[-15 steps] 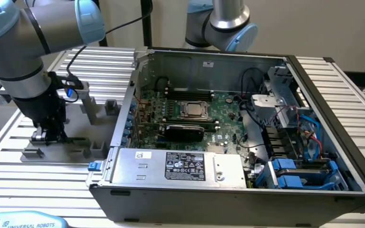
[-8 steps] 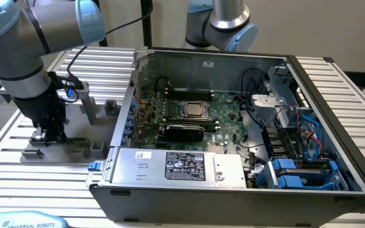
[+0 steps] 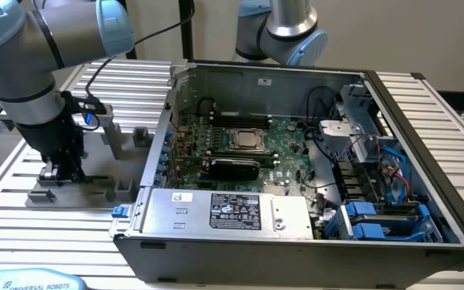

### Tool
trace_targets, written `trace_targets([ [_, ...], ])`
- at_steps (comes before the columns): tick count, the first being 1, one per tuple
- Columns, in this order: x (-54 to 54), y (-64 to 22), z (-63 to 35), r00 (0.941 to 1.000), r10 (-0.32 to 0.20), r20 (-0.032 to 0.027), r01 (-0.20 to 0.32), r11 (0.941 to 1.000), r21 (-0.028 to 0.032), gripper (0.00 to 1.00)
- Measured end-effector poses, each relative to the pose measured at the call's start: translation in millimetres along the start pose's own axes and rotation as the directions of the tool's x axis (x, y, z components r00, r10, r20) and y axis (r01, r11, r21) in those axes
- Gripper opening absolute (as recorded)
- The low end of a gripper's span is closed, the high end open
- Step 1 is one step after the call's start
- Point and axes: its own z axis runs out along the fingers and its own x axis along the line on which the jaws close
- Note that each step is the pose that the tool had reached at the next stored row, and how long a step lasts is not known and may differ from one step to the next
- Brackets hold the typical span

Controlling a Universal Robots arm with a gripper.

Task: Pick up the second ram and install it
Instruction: 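Pick up the second ram and move it above second insertion slot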

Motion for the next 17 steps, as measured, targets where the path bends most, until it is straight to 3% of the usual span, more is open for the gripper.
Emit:
trace_targets([
  [8, -0.2, 0.0, -1.7, 0.9999, 0.010, 0.0003, -0.010, 0.9999, 0.0000, 0.13],
  [17, -0.3, 0.3, -14.1, 0.9999, 0.010, 0.0014, -0.010, 0.9999, 0.0002, 0.13],
])
